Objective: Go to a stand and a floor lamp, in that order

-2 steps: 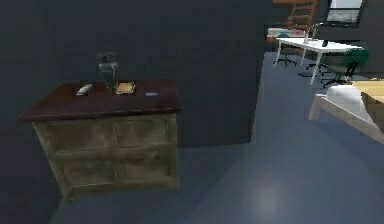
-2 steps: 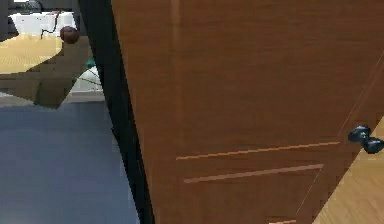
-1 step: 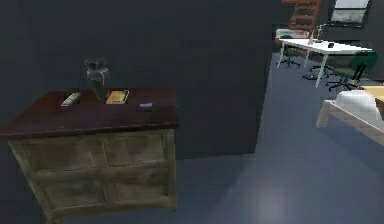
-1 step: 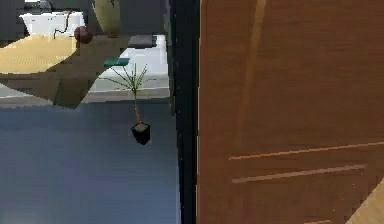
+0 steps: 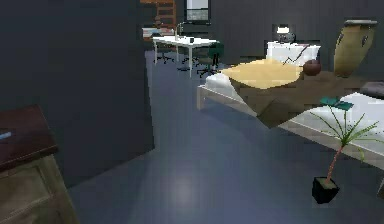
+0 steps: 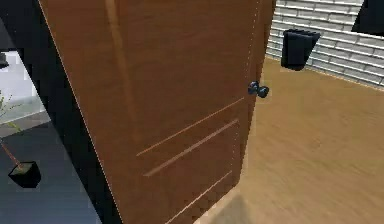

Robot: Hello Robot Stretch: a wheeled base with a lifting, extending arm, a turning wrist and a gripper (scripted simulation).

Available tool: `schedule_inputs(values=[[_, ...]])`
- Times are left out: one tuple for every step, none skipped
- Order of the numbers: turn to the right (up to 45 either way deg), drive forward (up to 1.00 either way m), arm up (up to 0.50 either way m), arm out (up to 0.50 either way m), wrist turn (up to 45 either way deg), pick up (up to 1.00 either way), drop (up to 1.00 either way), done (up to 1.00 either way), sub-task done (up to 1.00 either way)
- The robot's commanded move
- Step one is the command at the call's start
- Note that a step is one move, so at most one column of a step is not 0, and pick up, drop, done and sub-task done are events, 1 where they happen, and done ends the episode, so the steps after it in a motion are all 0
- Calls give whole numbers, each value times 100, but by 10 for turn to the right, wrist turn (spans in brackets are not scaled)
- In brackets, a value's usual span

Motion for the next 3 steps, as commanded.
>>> schedule_inputs(values=[[0, 100, 0, 0, 0, 0, 0, 0, 0], [0, 80, 0, 0, 0, 0, 0, 0, 0], [-360, 0, 0, 0, 0, 0, 0, 0, 0]])
